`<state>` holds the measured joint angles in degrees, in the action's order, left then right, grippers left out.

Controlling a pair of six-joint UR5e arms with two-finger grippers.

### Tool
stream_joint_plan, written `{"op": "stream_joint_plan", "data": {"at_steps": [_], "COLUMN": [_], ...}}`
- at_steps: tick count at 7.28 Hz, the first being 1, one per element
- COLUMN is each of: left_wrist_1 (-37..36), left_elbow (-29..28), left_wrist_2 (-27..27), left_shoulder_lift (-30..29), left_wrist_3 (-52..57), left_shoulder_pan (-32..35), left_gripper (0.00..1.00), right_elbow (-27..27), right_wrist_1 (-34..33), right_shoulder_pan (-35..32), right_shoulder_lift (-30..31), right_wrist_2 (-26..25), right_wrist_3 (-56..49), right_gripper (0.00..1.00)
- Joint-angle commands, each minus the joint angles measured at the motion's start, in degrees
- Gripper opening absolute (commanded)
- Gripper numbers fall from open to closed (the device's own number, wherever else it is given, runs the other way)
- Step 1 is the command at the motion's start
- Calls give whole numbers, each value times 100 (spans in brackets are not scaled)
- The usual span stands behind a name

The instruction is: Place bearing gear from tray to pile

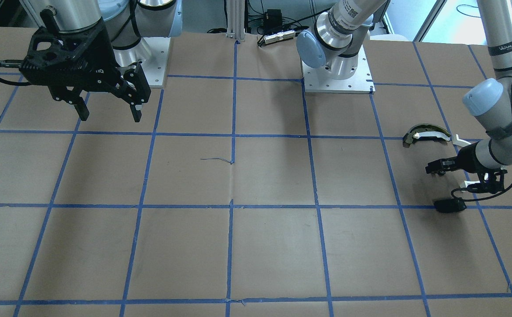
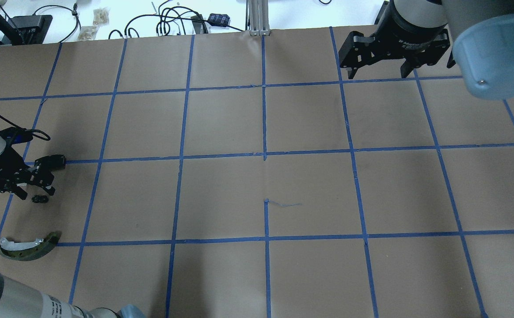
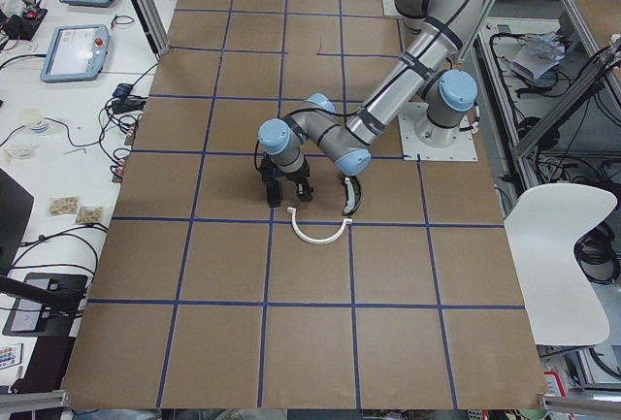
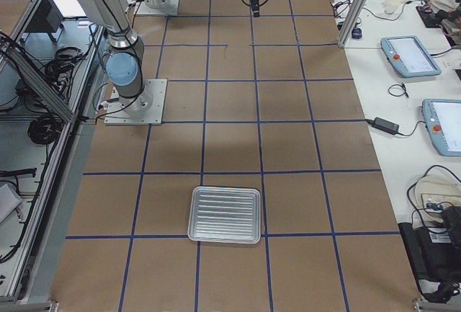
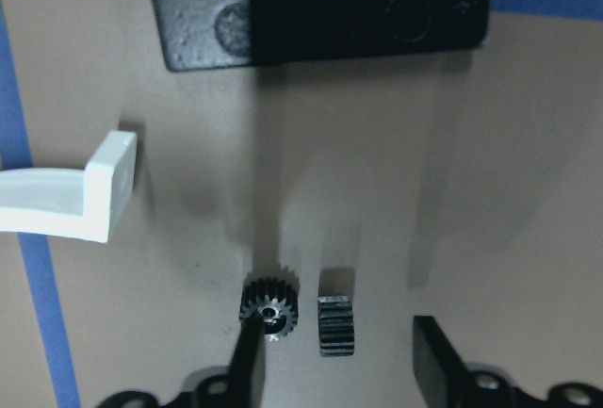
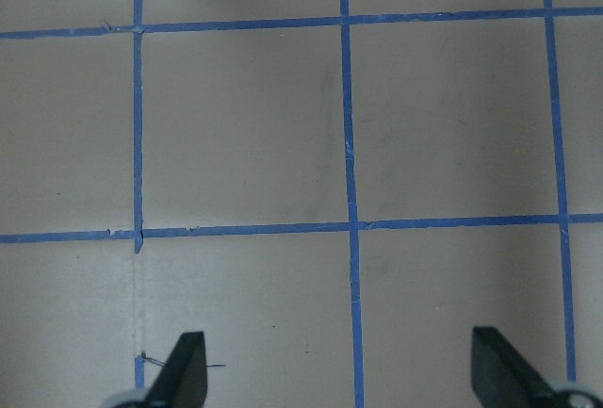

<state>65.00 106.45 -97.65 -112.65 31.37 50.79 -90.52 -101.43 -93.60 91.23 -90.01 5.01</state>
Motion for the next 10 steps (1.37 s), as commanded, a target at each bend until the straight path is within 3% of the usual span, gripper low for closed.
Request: {"op": "stream_joint_plan", "data": {"at_steps": [1,3,4,5,8,10], "left_wrist_1": [257,1440,1776,1840,2541,2536], "left_elbow": [-368,-1333,-1512,-1609,-1751,-1733], "left_wrist_2": [44,44,305,665,669,677], "left_shoulder_lift": [164,584,926,1225,2043,2238], "left_wrist_3": [-96,-601,-927,-1200,-1631,-2273], "left_shoulder_pan": [97,971,1386,1651,2818,3453], "left_gripper": [100,100,100,100,100,100], "right_elbow": [0,0,0,0,-9,-1], "right_wrist_1": [-8,-43,-17,1,1,-8], "right_shoulder_pan": [0,0,0,0,-9,-9], "right_shoulder_lift": [0,0,9,9,9,-9], "right_wrist_2": [1,1,1,1,10,10], "right_wrist_3": [0,0,0,0,0,9], "right_gripper": [100,100,100,100,100,100]}}
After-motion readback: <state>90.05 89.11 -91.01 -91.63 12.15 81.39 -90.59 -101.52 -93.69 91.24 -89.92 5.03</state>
